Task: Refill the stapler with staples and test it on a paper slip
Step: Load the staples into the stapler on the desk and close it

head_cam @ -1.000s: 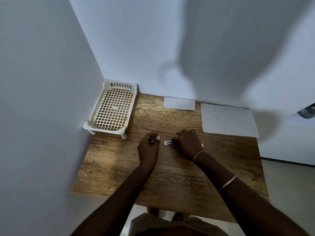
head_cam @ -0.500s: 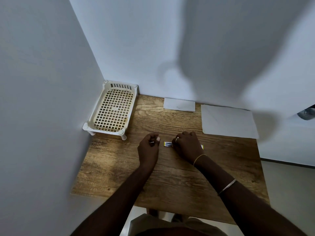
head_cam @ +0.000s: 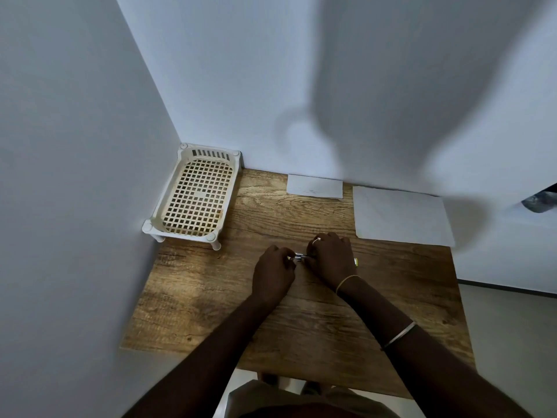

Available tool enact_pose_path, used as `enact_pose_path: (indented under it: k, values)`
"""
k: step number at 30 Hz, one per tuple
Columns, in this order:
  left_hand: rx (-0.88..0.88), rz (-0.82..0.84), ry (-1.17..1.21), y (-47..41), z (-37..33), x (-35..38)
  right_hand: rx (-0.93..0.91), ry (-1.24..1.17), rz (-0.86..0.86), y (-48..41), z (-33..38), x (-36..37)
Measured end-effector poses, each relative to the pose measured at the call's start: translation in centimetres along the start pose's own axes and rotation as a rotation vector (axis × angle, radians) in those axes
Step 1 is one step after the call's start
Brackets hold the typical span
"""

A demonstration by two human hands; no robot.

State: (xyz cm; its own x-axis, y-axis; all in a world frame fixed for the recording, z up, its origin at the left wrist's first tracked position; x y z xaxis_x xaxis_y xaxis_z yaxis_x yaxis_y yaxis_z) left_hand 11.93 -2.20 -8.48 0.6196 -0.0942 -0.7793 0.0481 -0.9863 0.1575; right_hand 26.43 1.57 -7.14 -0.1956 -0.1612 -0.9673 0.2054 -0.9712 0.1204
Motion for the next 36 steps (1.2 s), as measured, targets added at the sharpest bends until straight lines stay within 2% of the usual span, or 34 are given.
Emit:
enact_pose_path:
  k: [14,20,23,28,36]
  values:
    - [0.053,0.052,-0.089,-0.9,-1.4,1.1,0.096,-0.092,0.076,0.3,-0.4,0.3]
    - [-0.059,0.025,0.101,-0.7,-0.8,1.1,0.187,-0.264,0.013,0.8,-1.0,0.1]
    - [-0.118,0.026,0.187,-0.5,-0.6,1.1,0.208,-0.275,0.002,1.1,-1.0,0.1]
    - [-0.16,-0.059,0.087,-0.4,0.0,0.1,0.216,-0.225,0.014,1.4,-1.1,0.2]
    - [-0.031,0.024,-0.032,-0.6,-1.3,0.7,0.224,-0.224,0.021,1.1,-1.2,0.4]
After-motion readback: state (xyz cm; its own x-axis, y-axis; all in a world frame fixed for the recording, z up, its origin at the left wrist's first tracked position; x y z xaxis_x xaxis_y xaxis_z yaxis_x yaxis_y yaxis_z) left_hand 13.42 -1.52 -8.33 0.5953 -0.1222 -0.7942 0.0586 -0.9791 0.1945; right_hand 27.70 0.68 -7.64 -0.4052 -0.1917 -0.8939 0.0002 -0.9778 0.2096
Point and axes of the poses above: each hand's wrist, its own y-axis away from the middle knuckle, its own x-axis out of the palm, z = x × y, the point moved 7 cm from there along -y, towards the middle knuckle, and after that the axes turned 5 degrees about -y, right-handed, at the moved point
